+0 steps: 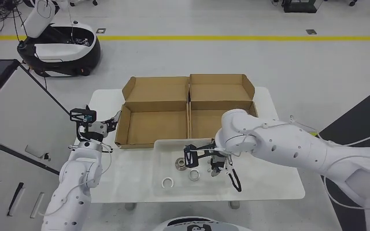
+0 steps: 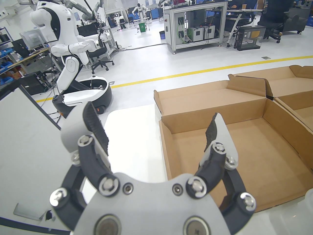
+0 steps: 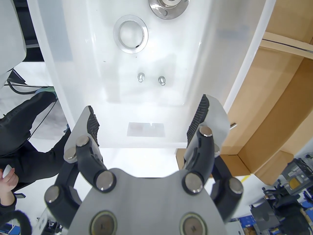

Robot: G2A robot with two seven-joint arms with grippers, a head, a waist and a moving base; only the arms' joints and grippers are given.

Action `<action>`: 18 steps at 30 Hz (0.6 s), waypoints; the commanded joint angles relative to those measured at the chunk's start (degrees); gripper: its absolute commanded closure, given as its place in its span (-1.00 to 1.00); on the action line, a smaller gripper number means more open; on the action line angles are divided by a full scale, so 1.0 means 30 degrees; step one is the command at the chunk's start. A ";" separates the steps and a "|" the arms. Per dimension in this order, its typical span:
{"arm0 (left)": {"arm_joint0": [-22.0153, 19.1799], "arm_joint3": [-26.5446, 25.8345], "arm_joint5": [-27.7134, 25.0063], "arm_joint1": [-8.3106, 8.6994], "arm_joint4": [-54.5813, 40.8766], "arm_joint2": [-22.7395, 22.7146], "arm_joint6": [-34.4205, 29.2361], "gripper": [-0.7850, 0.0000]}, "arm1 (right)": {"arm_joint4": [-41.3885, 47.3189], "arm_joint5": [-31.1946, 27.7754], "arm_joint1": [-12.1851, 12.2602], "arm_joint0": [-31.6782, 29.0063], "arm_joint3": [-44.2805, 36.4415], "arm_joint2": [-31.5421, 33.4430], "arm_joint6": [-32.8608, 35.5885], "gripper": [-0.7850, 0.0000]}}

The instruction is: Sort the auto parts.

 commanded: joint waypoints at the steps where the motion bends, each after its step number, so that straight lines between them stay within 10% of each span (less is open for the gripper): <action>1: 0.0000 0.0000 0.0000 0.0000 0.0000 0.0000 0.0000 -1.00 | -0.0001 0.0200 -0.0106 0.0017 0.0010 0.0000 0.0202 -0.93; 18: 0.0000 0.0000 0.0000 0.0000 0.0000 0.0000 0.0000 -1.00 | -0.0340 0.0603 -0.0761 -0.0325 0.0694 0.0000 0.0607 -1.00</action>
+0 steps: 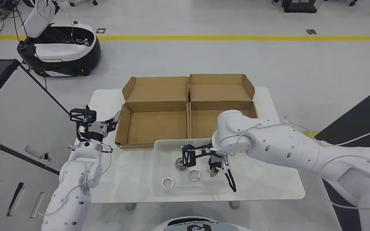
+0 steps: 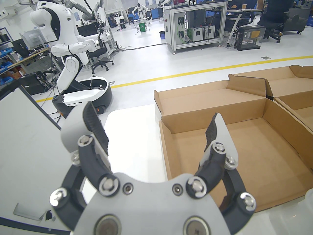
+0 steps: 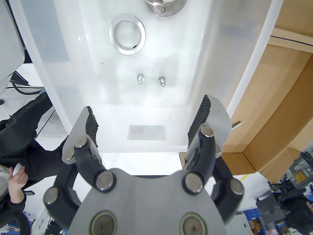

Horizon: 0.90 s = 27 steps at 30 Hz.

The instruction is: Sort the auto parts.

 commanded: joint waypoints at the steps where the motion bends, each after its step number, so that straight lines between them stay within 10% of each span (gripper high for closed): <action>1: 0.0000 0.0000 0.0000 0.0000 0.0000 0.0000 0.0000 -1.00 | 0.0027 -0.0097 -0.0007 0.0077 -0.0005 0.0000 -0.0098 -1.00; 27: 0.0000 0.0000 0.0000 0.0000 0.0000 0.0000 0.0000 -1.00 | -0.0876 0.0370 0.0125 -0.0805 -0.0104 0.0221 -0.0152 -1.00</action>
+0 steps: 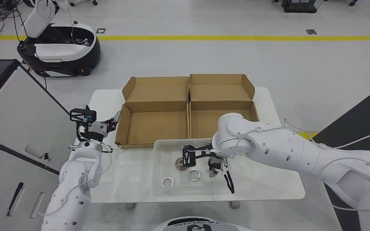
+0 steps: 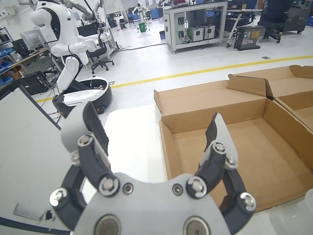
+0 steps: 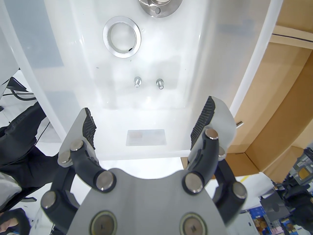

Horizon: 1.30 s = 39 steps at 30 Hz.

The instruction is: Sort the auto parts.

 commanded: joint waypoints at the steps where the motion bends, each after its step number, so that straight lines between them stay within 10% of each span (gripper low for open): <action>1: 0.0000 0.0000 0.0000 0.0000 0.0000 0.0000 0.0000 -1.00 | -0.0013 -0.0077 -0.0014 -0.0126 0.0038 -0.0006 0.0109 -1.00; 10: 0.0000 0.0000 0.0000 0.0000 0.0000 0.0000 0.0000 -1.00 | -0.0234 -0.0387 -0.0216 -0.0568 0.0591 0.0033 0.0137 -1.00; 18: 0.0000 0.0000 0.0000 0.0000 0.0000 0.0000 0.0000 -1.00 | -0.0278 -0.0657 -0.0427 -0.0846 0.0909 0.0004 -0.0023 -0.25; 39: 0.0000 0.0000 0.0000 0.0000 0.0000 0.0000 0.0000 -1.00 | -0.0536 -0.0366 -0.0797 -0.1579 0.1274 -0.0233 0.0270 0.07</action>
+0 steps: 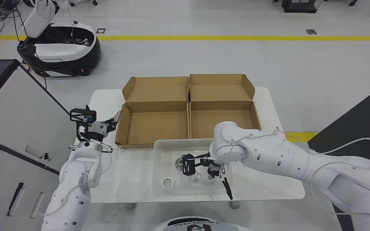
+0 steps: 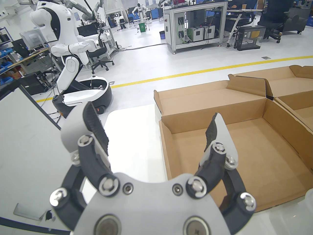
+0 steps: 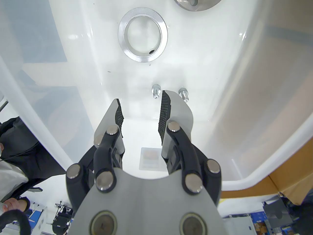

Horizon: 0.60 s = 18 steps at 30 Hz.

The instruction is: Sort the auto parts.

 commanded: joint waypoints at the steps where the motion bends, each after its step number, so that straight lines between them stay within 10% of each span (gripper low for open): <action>1: 0.0000 0.0000 0.0000 0.0000 0.0000 0.0000 0.0000 -1.00 | -0.0107 0.0045 -0.0064 -0.0090 0.0078 0.0000 0.0045 0.07; 18: 0.0000 0.0000 0.0000 0.0000 0.0000 0.0000 0.0000 -1.00 | -0.0768 0.0143 -0.0531 -0.0502 0.0963 0.0000 0.0144 0.11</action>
